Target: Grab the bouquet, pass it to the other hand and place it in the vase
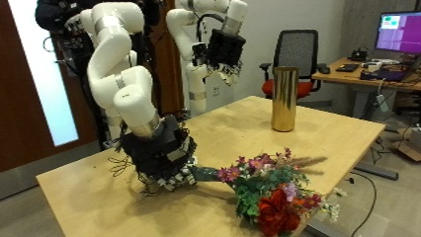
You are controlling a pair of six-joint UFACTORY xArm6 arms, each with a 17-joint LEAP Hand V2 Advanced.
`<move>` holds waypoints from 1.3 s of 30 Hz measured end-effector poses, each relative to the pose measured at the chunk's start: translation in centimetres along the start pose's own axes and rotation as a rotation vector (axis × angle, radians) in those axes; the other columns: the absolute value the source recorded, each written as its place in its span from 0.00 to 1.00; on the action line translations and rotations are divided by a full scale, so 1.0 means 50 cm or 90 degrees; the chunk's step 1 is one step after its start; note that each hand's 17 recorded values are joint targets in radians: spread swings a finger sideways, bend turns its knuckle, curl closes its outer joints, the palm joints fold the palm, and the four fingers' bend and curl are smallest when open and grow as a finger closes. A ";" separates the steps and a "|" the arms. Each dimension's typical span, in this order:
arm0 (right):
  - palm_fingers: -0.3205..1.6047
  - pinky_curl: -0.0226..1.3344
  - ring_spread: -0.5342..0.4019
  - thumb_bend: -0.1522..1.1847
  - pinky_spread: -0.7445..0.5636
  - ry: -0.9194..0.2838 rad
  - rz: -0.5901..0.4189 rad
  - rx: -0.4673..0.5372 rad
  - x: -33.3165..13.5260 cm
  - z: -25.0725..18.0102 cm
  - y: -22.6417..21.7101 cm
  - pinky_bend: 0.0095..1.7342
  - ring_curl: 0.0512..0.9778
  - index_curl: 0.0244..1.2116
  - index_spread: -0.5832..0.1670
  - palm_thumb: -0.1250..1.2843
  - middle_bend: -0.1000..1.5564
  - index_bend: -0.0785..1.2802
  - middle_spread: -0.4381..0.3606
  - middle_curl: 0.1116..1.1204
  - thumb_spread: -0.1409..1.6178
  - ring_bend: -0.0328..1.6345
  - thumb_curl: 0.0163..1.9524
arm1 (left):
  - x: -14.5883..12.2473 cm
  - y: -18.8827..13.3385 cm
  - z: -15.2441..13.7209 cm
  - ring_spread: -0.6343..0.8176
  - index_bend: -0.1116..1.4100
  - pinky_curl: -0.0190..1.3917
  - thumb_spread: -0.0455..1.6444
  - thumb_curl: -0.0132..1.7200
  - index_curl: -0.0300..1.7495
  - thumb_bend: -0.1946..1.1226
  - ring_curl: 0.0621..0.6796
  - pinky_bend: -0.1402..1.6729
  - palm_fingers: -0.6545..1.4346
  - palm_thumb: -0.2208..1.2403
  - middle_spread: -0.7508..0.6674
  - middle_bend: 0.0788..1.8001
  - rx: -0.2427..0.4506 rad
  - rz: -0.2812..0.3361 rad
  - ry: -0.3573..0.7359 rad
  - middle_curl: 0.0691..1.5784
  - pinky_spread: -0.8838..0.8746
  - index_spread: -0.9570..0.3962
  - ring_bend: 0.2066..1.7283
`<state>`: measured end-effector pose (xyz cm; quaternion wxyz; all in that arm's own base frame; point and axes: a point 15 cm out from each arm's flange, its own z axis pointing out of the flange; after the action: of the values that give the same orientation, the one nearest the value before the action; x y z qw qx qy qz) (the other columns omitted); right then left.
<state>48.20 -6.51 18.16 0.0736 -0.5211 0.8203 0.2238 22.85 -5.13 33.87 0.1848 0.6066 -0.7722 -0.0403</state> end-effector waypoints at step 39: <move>0.74 0.69 0.38 0.10 0.41 -0.556 -0.551 -0.005 -0.219 -0.353 0.430 0.68 0.63 0.82 0.42 0.96 0.86 0.82 0.40 0.66 0.21 0.90 0.48 | 0.079 -0.096 -0.196 0.64 0.19 0.22 0.59 0.17 0.20 0.12 0.16 0.18 0.47 0.33 0.63 0.16 0.250 0.040 0.404 0.20 0.71 0.84 0.24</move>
<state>36.00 2.34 43.95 0.4852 -0.6674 0.4275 0.3693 29.76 -8.56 42.53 0.2959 0.5887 -0.6880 0.3044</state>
